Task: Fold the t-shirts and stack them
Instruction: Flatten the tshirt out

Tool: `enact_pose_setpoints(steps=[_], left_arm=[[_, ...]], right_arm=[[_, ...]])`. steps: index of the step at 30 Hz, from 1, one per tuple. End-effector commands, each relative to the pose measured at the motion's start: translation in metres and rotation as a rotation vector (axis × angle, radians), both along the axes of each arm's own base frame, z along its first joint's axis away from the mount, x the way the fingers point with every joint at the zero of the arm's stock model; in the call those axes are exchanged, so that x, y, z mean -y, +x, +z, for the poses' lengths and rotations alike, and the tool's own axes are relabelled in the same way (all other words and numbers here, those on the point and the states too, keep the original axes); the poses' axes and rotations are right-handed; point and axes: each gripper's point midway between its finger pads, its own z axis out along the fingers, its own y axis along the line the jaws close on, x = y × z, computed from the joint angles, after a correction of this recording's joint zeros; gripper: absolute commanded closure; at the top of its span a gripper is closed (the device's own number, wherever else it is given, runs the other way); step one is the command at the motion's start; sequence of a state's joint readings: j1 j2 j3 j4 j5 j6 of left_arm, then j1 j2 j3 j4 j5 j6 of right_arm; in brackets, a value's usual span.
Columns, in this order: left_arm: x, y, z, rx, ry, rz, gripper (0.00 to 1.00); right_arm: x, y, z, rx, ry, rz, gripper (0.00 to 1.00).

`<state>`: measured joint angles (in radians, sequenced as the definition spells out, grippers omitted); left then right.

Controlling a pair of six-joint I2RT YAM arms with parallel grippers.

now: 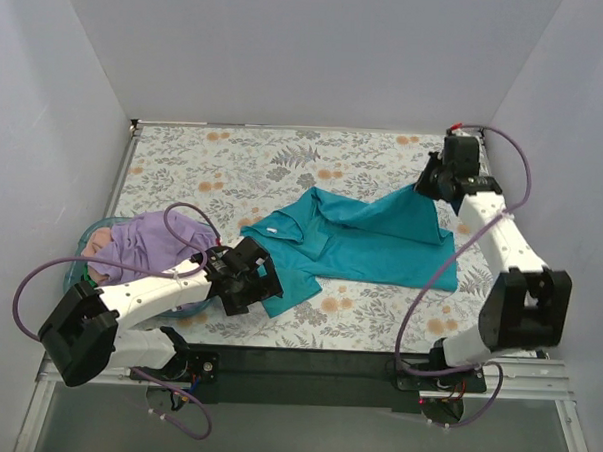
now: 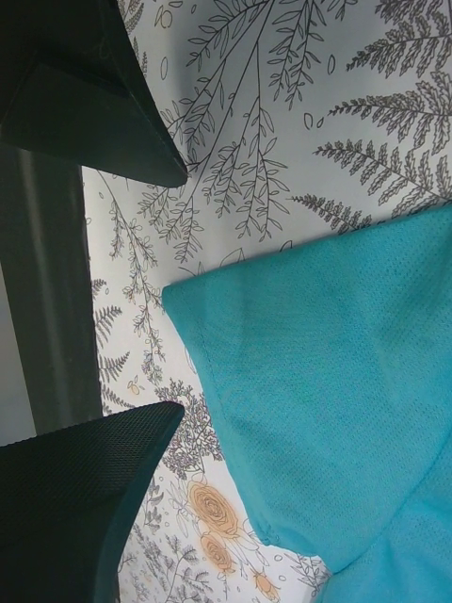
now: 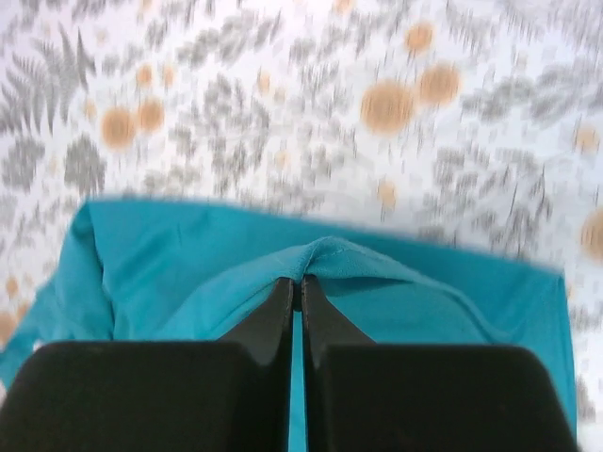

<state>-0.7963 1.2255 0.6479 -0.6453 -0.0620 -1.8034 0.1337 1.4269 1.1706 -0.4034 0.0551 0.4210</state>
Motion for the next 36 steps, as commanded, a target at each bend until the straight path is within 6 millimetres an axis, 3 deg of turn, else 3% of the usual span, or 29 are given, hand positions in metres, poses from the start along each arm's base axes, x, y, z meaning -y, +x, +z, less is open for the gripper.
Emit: enact_pose_setpoints(steps=[1, 2, 3, 4, 5, 7, 8, 9, 10, 12, 14, 15, 16, 17, 19, 20, 23, 24, 25, 27, 30, 34, 36], left_arm=[[0.000, -0.003, -0.001, -0.018, 0.003, -0.002, 0.02], [0.000, -0.005, -0.002, -0.028, 0.002, -0.006, 0.02], [0.001, -0.006, -0.002, -0.033, 0.000, -0.010, 0.02], [0.001, -0.008, -0.003, -0.042, 0.000, -0.016, 0.02], [0.001, -0.009, -0.004, -0.045, -0.002, -0.017, 0.02], [0.000, -0.015, -0.007, -0.060, -0.001, -0.024, 0.02], [0.000, -0.018, -0.008, -0.066, -0.002, -0.024, 0.02], [0.000, -0.019, -0.008, -0.067, -0.006, -0.021, 0.02], [-0.002, -0.022, -0.011, -0.076, -0.002, -0.021, 0.02], [-0.003, -0.025, -0.012, -0.079, 0.000, -0.028, 0.02], [-0.001, -0.026, -0.011, -0.077, -0.002, -0.039, 0.02], [0.001, -0.028, -0.011, -0.075, -0.002, -0.049, 0.02], [0.001, -0.028, -0.012, -0.075, 0.002, -0.054, 0.02], [0.002, -0.029, -0.012, -0.076, 0.004, -0.056, 0.02], [0.003, -0.030, -0.015, -0.078, 0.012, -0.053, 0.02], [0.000, -0.031, -0.021, -0.081, 0.033, -0.043, 0.02], [0.008, -0.022, -0.025, -0.065, 0.020, -0.035, 0.04], [0.012, -0.019, -0.025, -0.060, 0.013, -0.032, 0.09], [0.014, -0.016, -0.026, -0.060, 0.013, -0.019, 0.10], [0.011, -0.011, -0.032, -0.057, 0.052, 0.011, 0.14], [0.010, -0.004, -0.039, -0.046, 0.076, 0.039, 0.21], [0.010, -0.004, -0.055, -0.073, 0.117, 0.032, 0.37], [0.010, -0.005, -0.062, -0.094, 0.138, 0.025, 0.56]], right_arm=[[0.018, 0.065, -0.001, 0.036, -0.014, 0.007, 0.99], [0.022, 0.081, -0.002, 0.046, -0.018, 0.001, 0.99], [0.031, 0.108, 0.028, 0.128, -0.028, -0.009, 0.99], [0.036, 0.131, 0.008, 0.112, -0.034, -0.016, 0.99], [0.034, 0.145, 0.013, 0.131, -0.014, 0.017, 0.99], [0.041, 0.170, 0.017, 0.139, 0.016, 0.053, 0.82], [0.037, 0.167, 0.013, 0.116, 0.037, 0.076, 0.57], [0.039, 0.165, 0.013, 0.112, 0.030, 0.074, 0.12], [0.040, 0.154, 0.008, 0.095, 0.014, 0.076, 0.02], [0.054, 0.139, 0.002, 0.072, -0.031, 0.020, 0.02], [0.066, 0.104, -0.005, 0.024, -0.046, -0.053, 0.02], [0.074, 0.085, 0.012, 0.048, -0.031, -0.088, 0.02], [0.083, 0.071, 0.009, 0.037, -0.034, -0.135, 0.02], [0.086, 0.041, -0.025, -0.051, -0.006, -0.186, 0.02], [0.097, 0.006, -0.022, -0.040, 0.014, -0.249, 0.02], [0.097, -0.019, -0.048, -0.104, 0.025, -0.274, 0.02], [0.096, -0.053, -0.051, -0.091, 0.027, -0.283, 0.02], [0.095, -0.070, -0.068, -0.127, 0.026, -0.281, 0.02], [0.093, -0.077, -0.062, -0.100, 0.026, -0.273, 0.02], [0.093, -0.096, -0.074, -0.126, 0.026, -0.275, 0.01], [0.092, -0.114, -0.075, -0.123, 0.024, -0.280, 0.01], [0.094, -0.130, -0.077, -0.102, 0.016, -0.309, 0.02], [0.091, -0.133, -0.075, -0.098, 0.029, -0.300, 0.01]])
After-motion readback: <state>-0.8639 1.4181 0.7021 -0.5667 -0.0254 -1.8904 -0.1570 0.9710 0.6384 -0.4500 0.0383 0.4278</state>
